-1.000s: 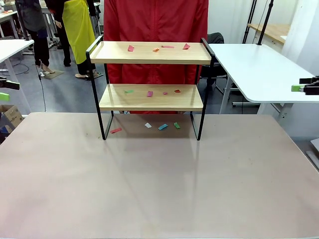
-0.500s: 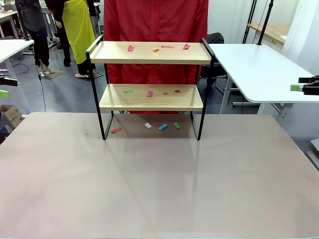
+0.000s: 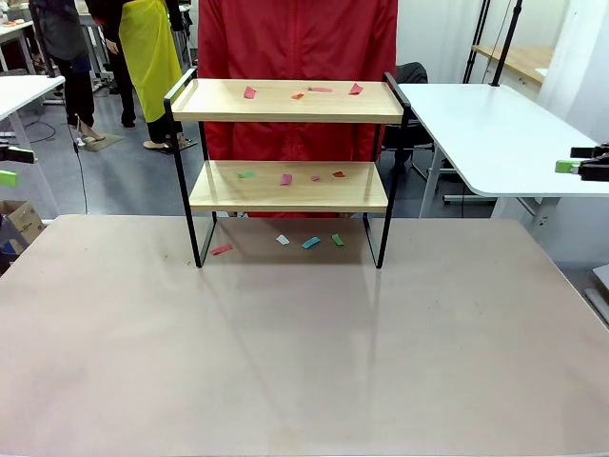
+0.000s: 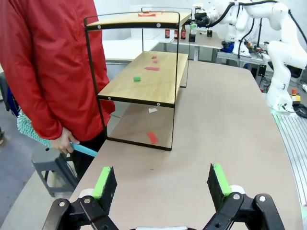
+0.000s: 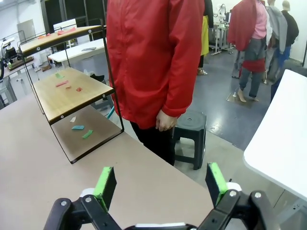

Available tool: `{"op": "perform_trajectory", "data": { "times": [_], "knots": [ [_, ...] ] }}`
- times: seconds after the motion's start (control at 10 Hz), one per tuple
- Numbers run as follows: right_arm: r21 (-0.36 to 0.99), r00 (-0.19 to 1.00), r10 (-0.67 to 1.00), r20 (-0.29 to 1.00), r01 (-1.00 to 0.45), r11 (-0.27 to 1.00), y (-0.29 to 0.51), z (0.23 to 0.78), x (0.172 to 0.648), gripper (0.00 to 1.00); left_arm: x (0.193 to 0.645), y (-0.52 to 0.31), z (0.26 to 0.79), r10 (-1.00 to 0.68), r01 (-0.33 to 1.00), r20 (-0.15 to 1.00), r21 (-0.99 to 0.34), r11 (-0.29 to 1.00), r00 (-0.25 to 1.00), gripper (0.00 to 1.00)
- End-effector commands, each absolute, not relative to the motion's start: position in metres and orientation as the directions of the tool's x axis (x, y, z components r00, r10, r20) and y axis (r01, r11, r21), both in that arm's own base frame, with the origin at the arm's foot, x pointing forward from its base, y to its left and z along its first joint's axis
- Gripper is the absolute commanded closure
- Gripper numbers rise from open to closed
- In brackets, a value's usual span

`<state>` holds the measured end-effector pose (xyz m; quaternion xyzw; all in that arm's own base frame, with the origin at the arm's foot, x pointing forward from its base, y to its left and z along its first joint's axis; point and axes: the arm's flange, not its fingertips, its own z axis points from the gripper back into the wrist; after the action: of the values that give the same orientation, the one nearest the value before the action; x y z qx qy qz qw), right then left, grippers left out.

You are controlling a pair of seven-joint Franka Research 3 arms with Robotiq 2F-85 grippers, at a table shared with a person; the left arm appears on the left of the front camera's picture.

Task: Clean the shelf.
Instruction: Pick up the Duster handed by the human.

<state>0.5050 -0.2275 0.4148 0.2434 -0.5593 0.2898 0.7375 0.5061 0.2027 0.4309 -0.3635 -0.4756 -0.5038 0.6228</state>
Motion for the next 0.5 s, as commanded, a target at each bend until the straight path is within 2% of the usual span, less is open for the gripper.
{"op": "perform_trajectory", "data": {
  "times": [0.0, 0.4],
  "knots": [
    [0.025, 0.197, 0.159, 0.967, -0.698, 0.716, -0.2266, 0.4152, 0.5049, 0.0, 0.5058, 0.2027, 0.4307, -0.284, 0.974, 0.958, 0.026, 0.226, 0.041, 0.0],
    [0.025, 0.197, 0.159, 0.967, -0.698, 0.716, -0.2266, 0.4152, 0.5049, 0.0, 0.5058, 0.2027, 0.4307, -0.284, 0.974, 0.958, 0.026, 0.226, 0.041, 0.0]
  ]
}}
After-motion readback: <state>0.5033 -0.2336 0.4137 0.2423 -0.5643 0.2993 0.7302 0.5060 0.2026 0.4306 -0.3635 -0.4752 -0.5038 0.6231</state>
